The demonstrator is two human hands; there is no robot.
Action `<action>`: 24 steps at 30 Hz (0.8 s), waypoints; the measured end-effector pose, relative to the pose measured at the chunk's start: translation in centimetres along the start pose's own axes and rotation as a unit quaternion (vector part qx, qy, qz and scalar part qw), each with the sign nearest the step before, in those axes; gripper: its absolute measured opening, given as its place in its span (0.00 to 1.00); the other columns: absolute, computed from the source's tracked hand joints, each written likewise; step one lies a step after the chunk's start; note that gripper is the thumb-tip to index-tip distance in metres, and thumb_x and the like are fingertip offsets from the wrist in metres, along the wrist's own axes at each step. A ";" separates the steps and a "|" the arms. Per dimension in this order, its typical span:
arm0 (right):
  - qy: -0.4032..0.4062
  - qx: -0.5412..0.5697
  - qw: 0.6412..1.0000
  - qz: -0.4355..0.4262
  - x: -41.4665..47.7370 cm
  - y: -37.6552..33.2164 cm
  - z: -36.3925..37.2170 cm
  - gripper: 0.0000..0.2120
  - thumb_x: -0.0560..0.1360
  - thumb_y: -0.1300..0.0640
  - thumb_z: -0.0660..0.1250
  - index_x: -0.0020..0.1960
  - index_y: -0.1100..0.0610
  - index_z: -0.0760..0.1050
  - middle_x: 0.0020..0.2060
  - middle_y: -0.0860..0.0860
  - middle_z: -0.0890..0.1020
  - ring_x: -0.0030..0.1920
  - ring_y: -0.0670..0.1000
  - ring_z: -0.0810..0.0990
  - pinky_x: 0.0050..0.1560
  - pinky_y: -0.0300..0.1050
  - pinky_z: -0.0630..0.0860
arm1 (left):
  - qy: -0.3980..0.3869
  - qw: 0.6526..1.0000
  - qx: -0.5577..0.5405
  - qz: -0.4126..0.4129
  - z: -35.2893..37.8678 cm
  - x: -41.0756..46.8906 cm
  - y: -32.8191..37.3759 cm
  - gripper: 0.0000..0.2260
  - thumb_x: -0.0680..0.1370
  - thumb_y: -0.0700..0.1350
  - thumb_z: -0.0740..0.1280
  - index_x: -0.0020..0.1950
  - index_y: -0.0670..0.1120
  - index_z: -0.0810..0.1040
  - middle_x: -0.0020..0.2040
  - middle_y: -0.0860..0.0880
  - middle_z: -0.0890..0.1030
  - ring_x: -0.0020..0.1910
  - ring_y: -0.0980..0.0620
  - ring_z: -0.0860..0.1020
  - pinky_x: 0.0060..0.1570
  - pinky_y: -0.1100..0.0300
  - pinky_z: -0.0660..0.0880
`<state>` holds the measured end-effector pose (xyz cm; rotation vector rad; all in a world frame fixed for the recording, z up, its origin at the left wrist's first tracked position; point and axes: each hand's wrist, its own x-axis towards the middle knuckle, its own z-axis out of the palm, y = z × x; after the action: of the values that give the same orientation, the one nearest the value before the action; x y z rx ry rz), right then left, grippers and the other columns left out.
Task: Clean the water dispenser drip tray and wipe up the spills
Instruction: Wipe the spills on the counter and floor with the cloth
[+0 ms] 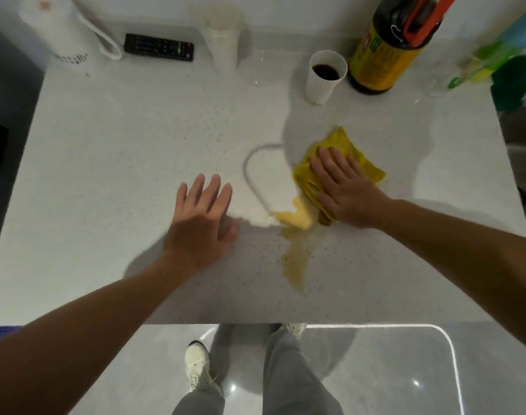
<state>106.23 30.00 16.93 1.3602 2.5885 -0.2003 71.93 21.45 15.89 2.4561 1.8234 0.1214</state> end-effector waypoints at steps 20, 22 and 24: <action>0.024 0.160 0.886 0.435 -9.6 -23.4 3.9 0.38 0.81 0.38 0.41 0.84 0.59 0.47 0.83 0.61 0.51 0.82 0.66 0.48 0.79 0.64 0.41 | -0.046 0.999 0.004 -0.004 -1.2 -0.9 0.3 0.30 0.81 0.57 0.55 0.79 0.43 0.64 0.80 0.39 0.66 0.79 0.35 0.61 0.77 0.35 0.56; 0.038 0.182 0.857 0.481 -6.7 -24.0 3.5 0.39 0.80 0.37 0.41 0.84 0.59 0.45 0.83 0.61 0.49 0.83 0.66 0.47 0.79 0.66 0.41 | -0.032 0.999 0.002 -0.005 -1.1 -1.0 0.4 0.29 0.81 0.56 0.56 0.79 0.43 0.64 0.80 0.40 0.66 0.79 0.35 0.61 0.77 0.36 0.56; 0.050 0.197 0.842 0.500 -4.2 -23.2 3.2 0.39 0.80 0.37 0.42 0.84 0.59 0.44 0.83 0.61 0.48 0.83 0.65 0.46 0.79 0.67 0.41 | -0.025 1.000 -0.004 -0.005 -1.1 -0.9 0.4 0.28 0.81 0.54 0.56 0.79 0.44 0.64 0.80 0.40 0.66 0.79 0.35 0.61 0.78 0.36 0.56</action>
<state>89.76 12.85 15.41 2.6974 1.5836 -0.4906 71.97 20.47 16.98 2.4208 1.8114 0.0663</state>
